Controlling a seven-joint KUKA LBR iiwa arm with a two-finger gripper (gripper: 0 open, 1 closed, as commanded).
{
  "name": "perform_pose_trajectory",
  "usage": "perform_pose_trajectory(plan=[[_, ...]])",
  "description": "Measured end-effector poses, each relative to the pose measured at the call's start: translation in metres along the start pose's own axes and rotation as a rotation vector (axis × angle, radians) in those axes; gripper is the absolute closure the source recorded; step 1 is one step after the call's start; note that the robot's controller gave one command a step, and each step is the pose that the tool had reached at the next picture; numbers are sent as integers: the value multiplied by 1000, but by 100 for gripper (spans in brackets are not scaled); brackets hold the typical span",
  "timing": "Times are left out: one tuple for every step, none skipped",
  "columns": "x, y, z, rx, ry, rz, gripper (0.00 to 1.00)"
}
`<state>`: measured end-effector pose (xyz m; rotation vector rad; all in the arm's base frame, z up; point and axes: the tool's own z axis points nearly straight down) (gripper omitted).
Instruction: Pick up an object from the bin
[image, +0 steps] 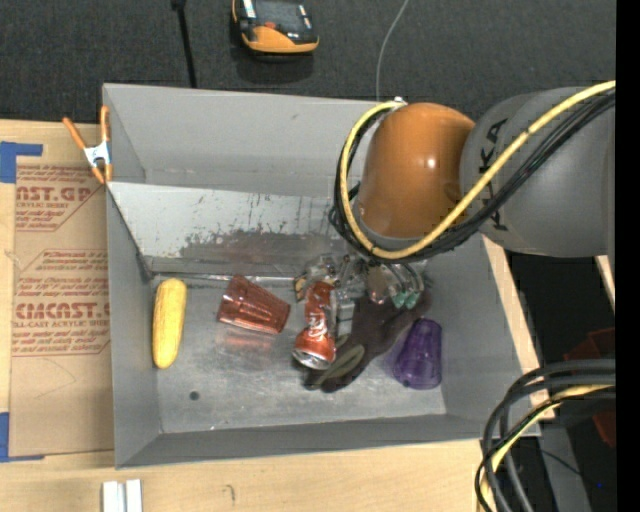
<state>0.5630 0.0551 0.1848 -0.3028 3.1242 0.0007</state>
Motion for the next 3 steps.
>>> perform_pose_trajectory(plan=[[0, 0, 0, 0, 0, 0, 100], [-7, 5, -3, 1, 2, -112, 100], [-9, 4, -54, -2, 6, -177, 100]])
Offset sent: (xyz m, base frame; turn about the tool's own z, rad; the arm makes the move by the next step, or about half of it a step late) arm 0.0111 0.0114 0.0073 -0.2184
